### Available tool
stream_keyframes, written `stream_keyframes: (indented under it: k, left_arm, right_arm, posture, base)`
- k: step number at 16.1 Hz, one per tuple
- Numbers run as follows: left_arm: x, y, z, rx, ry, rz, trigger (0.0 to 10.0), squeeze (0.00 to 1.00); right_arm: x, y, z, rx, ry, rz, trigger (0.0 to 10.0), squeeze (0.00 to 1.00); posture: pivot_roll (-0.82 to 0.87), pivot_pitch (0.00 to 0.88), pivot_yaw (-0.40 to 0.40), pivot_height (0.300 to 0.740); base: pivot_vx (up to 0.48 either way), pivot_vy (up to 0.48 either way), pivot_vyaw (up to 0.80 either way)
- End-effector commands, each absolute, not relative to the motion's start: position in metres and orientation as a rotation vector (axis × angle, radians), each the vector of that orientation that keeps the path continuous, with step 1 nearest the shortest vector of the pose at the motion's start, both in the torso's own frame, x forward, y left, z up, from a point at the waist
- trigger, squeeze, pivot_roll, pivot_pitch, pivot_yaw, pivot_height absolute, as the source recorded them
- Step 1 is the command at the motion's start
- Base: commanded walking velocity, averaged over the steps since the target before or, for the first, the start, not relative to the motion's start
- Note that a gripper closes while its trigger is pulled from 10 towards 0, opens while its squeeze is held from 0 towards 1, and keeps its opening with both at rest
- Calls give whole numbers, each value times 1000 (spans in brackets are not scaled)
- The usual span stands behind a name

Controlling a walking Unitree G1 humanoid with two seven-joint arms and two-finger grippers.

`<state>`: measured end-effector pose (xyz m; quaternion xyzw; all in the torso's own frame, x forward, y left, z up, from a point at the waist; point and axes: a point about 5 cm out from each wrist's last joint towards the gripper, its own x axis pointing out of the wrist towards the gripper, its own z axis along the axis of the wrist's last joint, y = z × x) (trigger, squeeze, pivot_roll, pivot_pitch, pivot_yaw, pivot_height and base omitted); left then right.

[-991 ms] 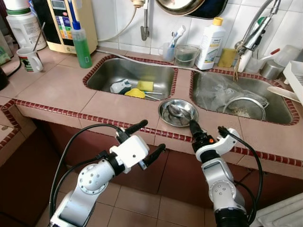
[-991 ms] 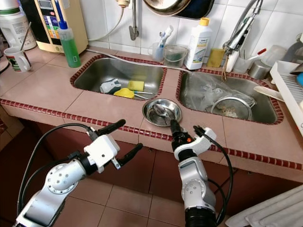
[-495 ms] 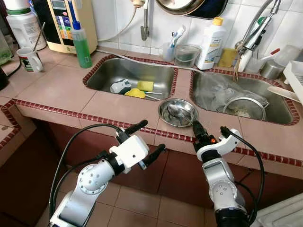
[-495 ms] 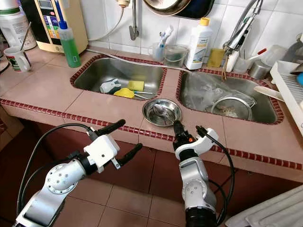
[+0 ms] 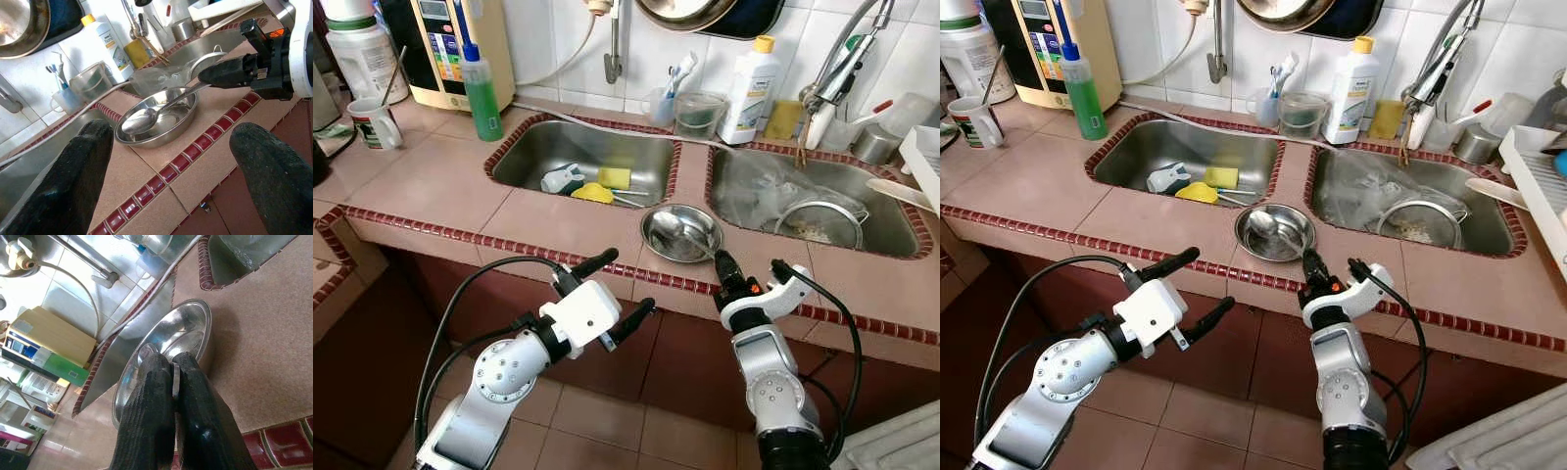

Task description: Kitchen organization

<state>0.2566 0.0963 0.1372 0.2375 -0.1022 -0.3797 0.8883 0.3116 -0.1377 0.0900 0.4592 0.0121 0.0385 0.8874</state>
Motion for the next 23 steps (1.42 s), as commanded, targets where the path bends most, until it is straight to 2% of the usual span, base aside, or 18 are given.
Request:
stream_keyframes:
  k: [1,6,13,14,15,16,17,19,20,21,23]
  left_arm:
    - [256,97,141,503,-230,-793,10000,0]
    - [255,97,141,505,-230,-796,10000,0]
    - [260,102,142,498,-223,-776,10000,0]
    - [264,104,145,455,-224,-745,10000,0]
    - [269,106,147,411,-216,-719,10000,0]
    - [273,108,148,365,-204,-685,10000,0]
    - [278,113,150,296,-188,-629,10000,0]
    - [286,123,151,203,-158,-547,10000,0]
    - [289,128,153,98,-142,-522,10000,0]
    - [290,128,154,82,-139,-516,10000,0]
    - [297,135,154,32,-103,-472,10000,0]
  right_arm:
    - [315,-135,97,982,-9,77,0,0]
    - [314,-135,100,968,-22,92,0,0]
    - [315,-138,135,733,-177,173,0,0]
    - [317,-140,148,637,-245,189,0,0]
    - [319,-142,156,542,-276,172,3961,0]
    - [321,-145,162,462,-302,162,10000,0]
    - [321,-147,170,350,-343,165,10000,0]
    - [321,-153,178,233,-379,158,10000,0]
    - [320,-155,181,185,-393,157,10000,0]
    - [319,-155,182,177,-396,155,10000,0]
    - [317,-152,184,52,-425,164,10000,0]
  posture:
    - [99,0,-44,740]
    - [99,0,-42,740]
    - [86,0,-39,740]
    - [85,0,-40,740]
    - [84,0,-40,740]
    - [82,0,-40,740]
    - [77,0,-40,740]
    - [76,0,-43,740]
    - [74,0,-45,740]
    - [74,0,-45,740]
    - [73,0,-48,740]
  base:
    - [0,0,0]
    - [0,0,0]
    - [0,0,0]
    - [0,0,0]
    - [0,0,0]
    - [0,0,0]
    - [0,0,0]
    - [0,0,0]
    - [0,0,0]
    - [0,0,0]
    - [0,0,0]
